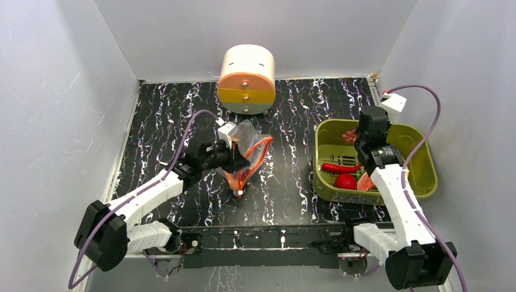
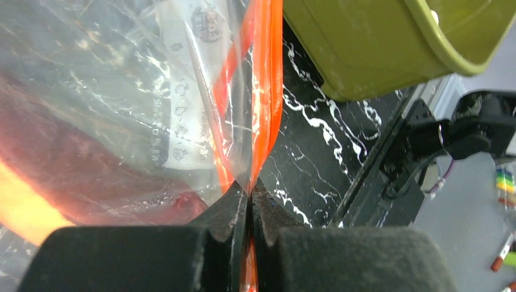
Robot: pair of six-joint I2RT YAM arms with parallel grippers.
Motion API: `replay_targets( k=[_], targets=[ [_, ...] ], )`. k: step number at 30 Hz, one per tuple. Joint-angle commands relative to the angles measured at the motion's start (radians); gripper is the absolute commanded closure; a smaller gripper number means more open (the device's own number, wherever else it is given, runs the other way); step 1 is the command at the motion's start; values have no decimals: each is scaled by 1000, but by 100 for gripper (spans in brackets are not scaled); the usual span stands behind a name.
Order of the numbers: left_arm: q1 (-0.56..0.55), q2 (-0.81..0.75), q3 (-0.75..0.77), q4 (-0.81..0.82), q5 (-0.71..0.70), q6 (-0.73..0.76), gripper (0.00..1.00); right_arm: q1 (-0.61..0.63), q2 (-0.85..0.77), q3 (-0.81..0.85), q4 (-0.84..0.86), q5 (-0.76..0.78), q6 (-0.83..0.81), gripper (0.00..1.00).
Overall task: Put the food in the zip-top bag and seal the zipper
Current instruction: Pick up the fake fruit from the bin, then place the fake fruit in the zipper food storage bag.
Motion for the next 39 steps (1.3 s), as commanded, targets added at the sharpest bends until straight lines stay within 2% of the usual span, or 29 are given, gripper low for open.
replay_targets(
  k=[1,7,14,18,23,29,39],
  targets=[
    [-5,-19,64,12,-109,-85,100,27,-52,93,-22,-60,22,100],
    [-4,-2,180,-110,-173,-110,100,56,-86,182,-62,-208,35,100],
    [-4,-15,274,-214,-241,-131,100,61,-115,238,-18,-474,82,100],
    [-4,-11,307,-247,-240,-149,100,63,-114,258,27,-664,132,100],
    [-5,0,318,-238,-175,-164,100,73,-125,220,125,-830,221,100],
    [-4,35,330,-230,-135,-186,100,117,-115,140,239,-926,337,98],
    [-4,13,332,-242,-92,-233,100,406,-54,69,377,-870,424,98]
  ],
)
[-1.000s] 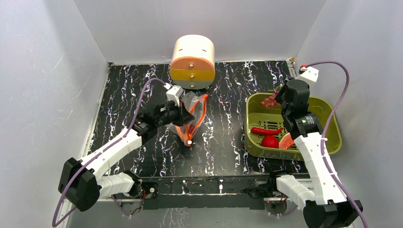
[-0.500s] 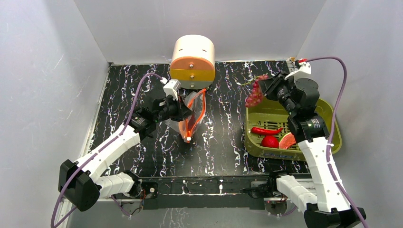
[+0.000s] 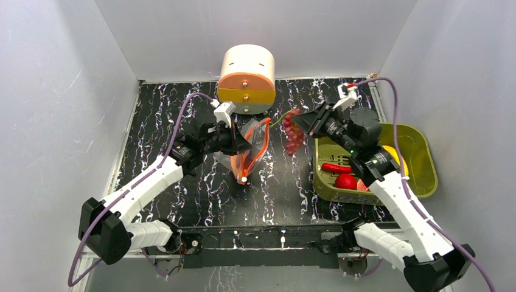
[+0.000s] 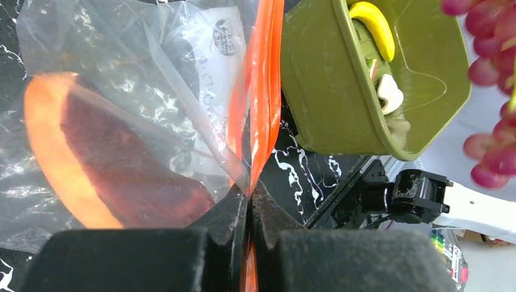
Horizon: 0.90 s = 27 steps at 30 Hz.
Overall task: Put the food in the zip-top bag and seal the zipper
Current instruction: Place the fake fruit in the zipper food storage bag.
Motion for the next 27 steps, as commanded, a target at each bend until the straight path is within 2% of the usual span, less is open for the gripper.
replay_targets(
  k=[1,5,10,16,22,27],
  targets=[
    [-4,-55,33,-11,41,-23,100,149,47,5,168,32,42,98],
    [-4,-81,23,-26,51,-22,100,303,115,17,179,140,20,97],
    [-4,-114,3,-6,61,-29,100,398,192,-11,217,220,21,97],
    [-4,-142,-21,5,82,-16,100,408,249,-53,230,332,43,97],
    [-4,-156,-41,20,102,3,100,408,309,-64,247,373,71,97],
    [-4,-150,-44,27,130,0,100,408,354,-14,117,551,184,97]
  ],
)
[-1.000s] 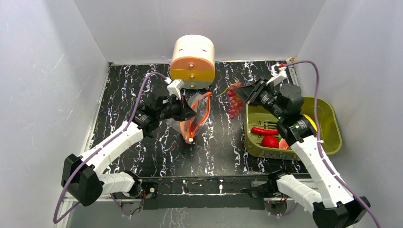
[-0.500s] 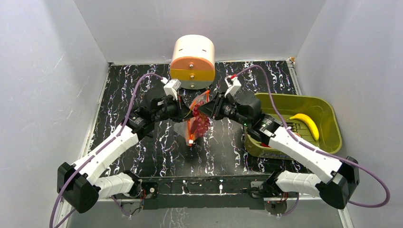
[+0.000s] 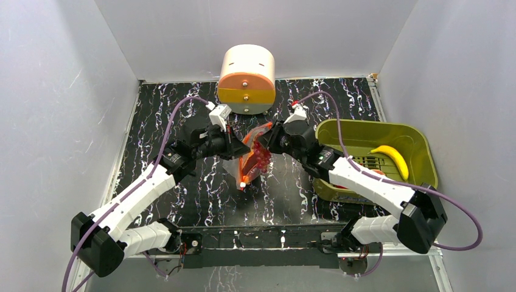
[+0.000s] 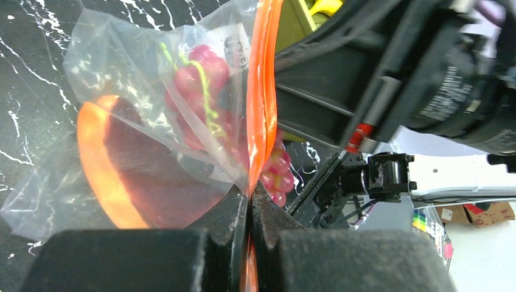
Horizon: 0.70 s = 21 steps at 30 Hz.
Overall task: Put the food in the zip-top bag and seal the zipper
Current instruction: Place the fake fruit in the zipper food storage bag.
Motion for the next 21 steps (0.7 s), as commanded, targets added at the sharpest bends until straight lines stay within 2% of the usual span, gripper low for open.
replay_targets(
  k=[1,7,11,16,21],
  targets=[
    [-4,-31,-3,39,73,8,100,3,23,49,-29,194,106,97],
    [-5,-29,-18,56,78,5,100,7,23,30,4,292,197,97],
    [-4,-25,-38,84,90,4,100,8,20,37,13,296,283,94],
    [-4,-8,-54,105,89,-2,100,8,6,45,35,304,406,94],
    [-5,9,-46,132,115,-25,100,15,49,38,56,322,457,95]
  ],
)
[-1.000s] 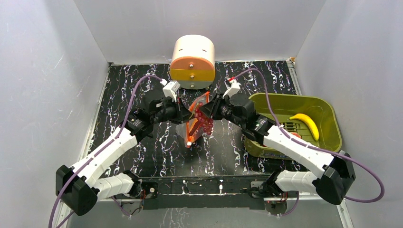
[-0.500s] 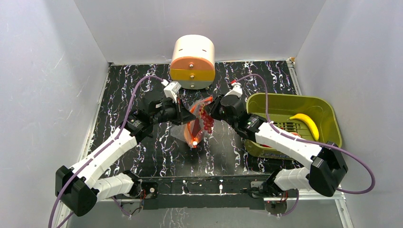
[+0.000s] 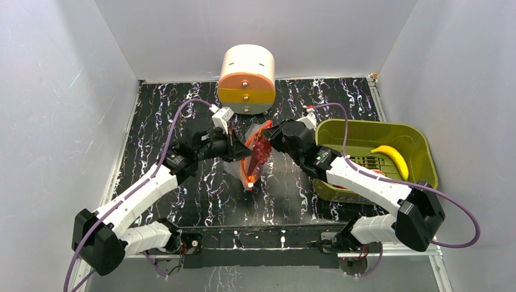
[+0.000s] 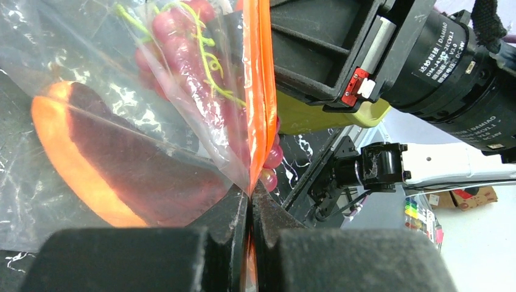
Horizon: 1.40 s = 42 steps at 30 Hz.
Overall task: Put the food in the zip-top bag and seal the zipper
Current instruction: Place the fake fruit in the zipper food storage bag.
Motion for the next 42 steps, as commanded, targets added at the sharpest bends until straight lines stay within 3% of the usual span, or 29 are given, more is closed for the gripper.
replay_targets(
  k=[1,9,16,22,30,34,42],
  targets=[
    [-4,-4,8,52,53,-18,100,8,19,31,96,64,99,95],
    [-4,-21,-43,107,62,-46,100,14,31,3,137,143,213,95],
    [-4,-33,-43,102,64,-39,100,25,62,68,144,194,188,95],
    [-4,-49,-40,91,52,-40,100,37,74,4,149,197,163,91],
    [-4,-57,-32,96,27,-27,100,37,64,38,90,206,52,59],
    [-4,-52,-21,80,14,-13,100,38,74,116,15,190,-92,50],
    [-4,-52,-47,77,-13,-1,100,38,-3,148,-58,98,-294,51]
  ],
)
